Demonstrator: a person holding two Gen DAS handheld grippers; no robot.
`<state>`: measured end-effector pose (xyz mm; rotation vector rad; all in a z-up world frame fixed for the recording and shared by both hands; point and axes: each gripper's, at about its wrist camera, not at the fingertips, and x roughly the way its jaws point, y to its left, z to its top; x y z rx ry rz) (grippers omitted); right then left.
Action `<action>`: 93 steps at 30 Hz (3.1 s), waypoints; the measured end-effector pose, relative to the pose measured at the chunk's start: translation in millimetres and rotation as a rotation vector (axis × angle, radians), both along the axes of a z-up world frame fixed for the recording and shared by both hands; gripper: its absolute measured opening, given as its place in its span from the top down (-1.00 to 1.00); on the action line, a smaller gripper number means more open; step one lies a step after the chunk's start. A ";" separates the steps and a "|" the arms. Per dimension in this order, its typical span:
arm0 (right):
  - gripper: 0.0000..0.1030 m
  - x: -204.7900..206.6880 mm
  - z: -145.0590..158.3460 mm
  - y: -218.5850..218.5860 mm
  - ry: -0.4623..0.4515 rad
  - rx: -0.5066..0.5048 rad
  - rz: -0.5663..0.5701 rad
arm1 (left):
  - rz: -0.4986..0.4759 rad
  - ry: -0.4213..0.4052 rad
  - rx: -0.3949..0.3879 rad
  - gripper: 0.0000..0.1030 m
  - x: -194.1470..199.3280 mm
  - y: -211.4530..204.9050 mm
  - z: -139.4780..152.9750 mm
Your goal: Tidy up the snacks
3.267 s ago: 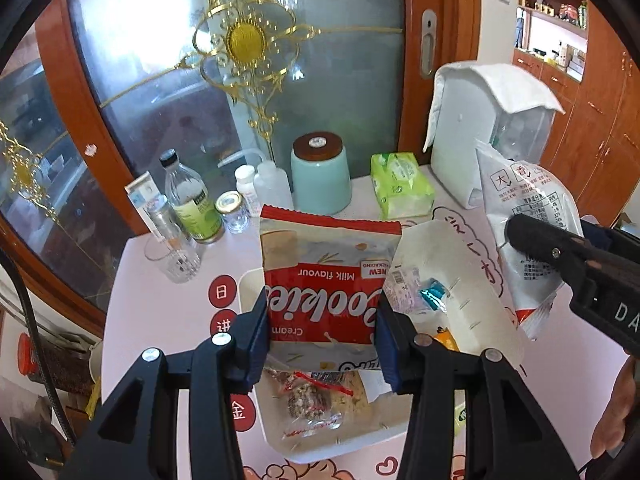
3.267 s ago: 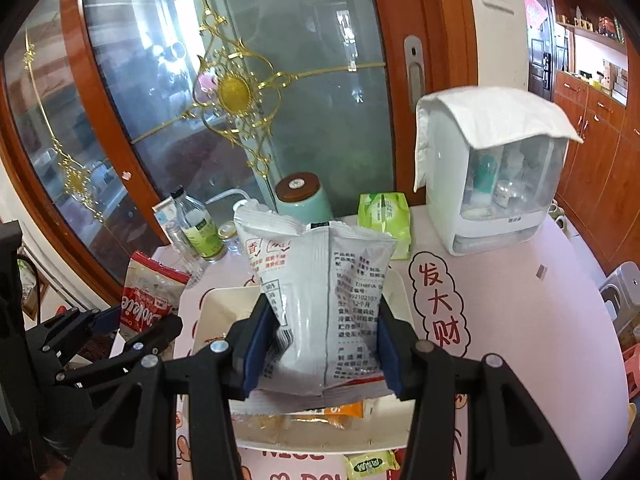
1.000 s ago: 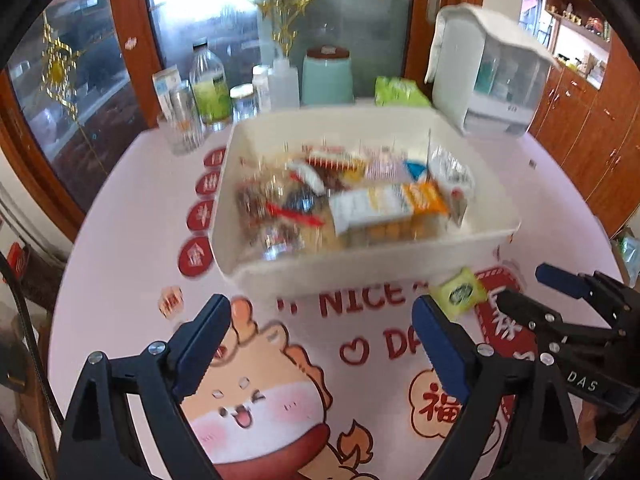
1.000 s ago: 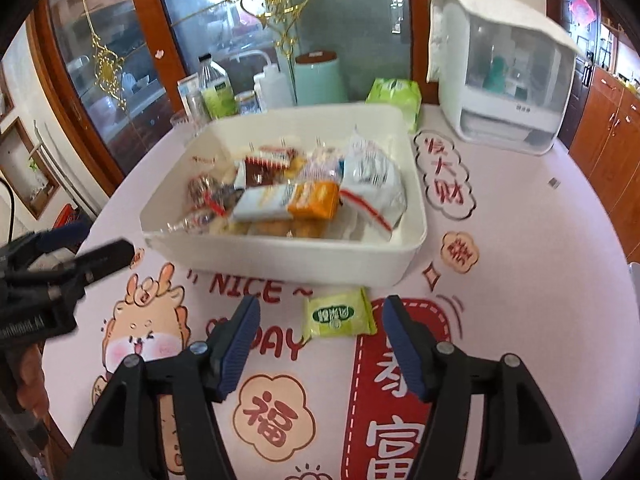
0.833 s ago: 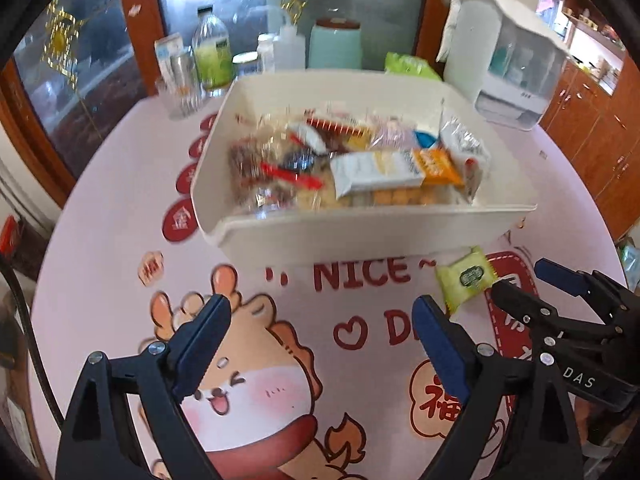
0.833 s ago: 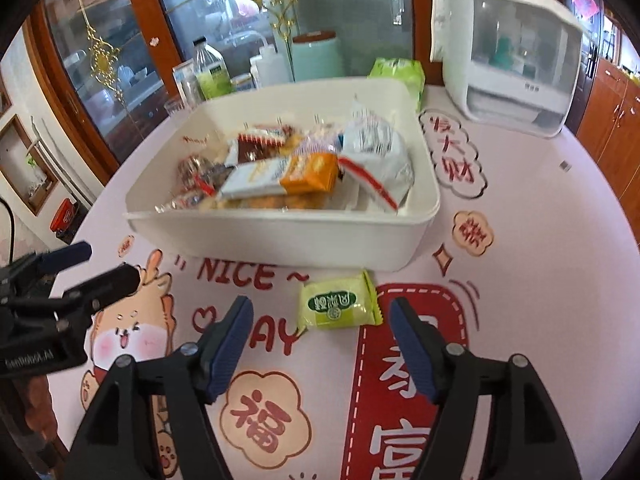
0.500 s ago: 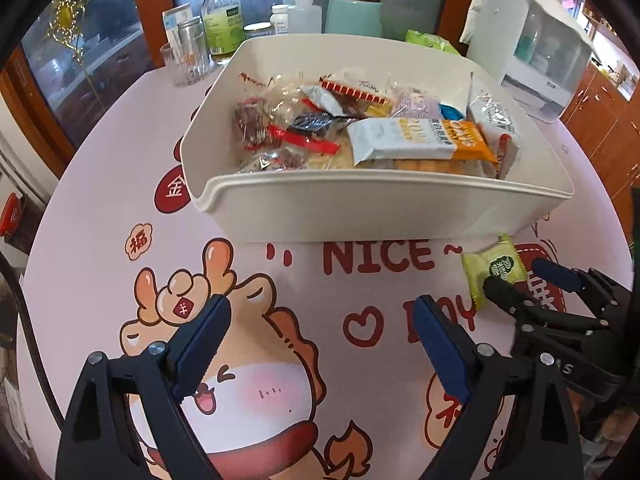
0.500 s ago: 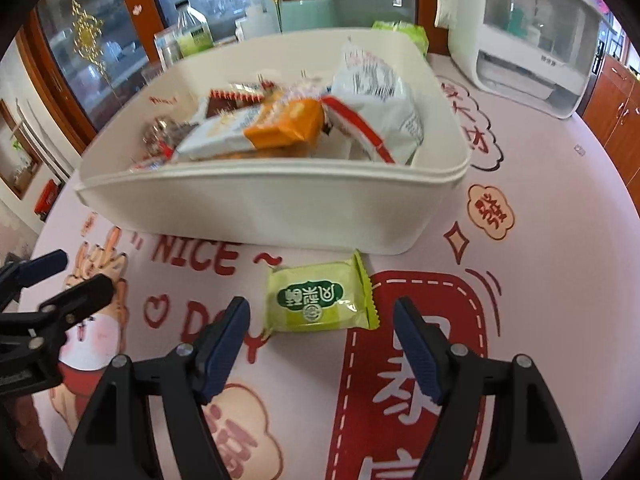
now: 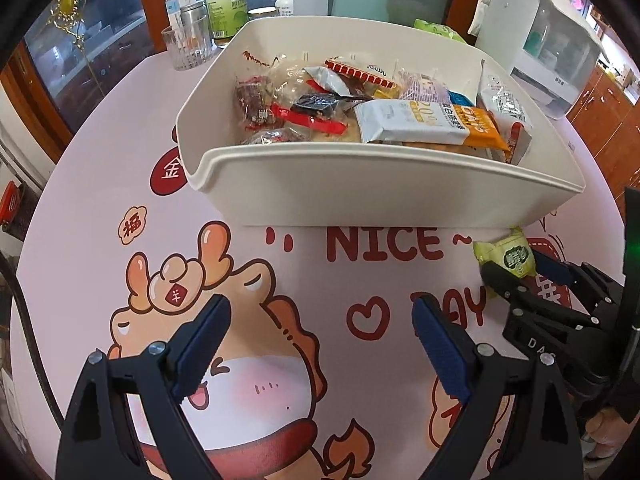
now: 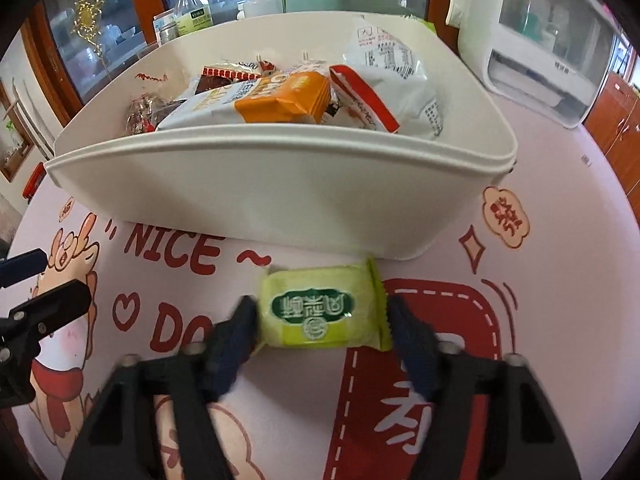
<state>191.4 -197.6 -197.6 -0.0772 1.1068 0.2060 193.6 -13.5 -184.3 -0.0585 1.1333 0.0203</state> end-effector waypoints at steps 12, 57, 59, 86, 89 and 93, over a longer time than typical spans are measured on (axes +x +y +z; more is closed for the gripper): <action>0.00 -30.8 7.5 13.7 0.024 0.051 0.006 | -0.005 0.010 -0.002 -0.77 -7.5 2.7 -1.5; -0.20 108.2 180.8 50.9 -0.179 0.060 -0.166 | -0.040 -0.171 0.236 -0.99 117.3 23.3 140.7; -0.24 106.5 177.9 52.2 -0.173 0.056 -0.156 | -0.048 -0.167 0.235 -0.99 115.3 21.8 138.7; -0.29 -11.4 179.4 27.7 -0.164 0.143 -0.174 | -0.129 -0.159 0.178 -0.99 -9.7 9.4 140.2; -0.29 -37.5 173.0 20.0 -0.139 0.158 -0.183 | -0.132 -0.159 0.172 -0.99 -37.6 6.9 139.6; -0.29 -72.4 168.3 11.2 -0.113 0.169 -0.200 | -0.117 -0.149 0.142 -0.99 -68.5 5.3 140.5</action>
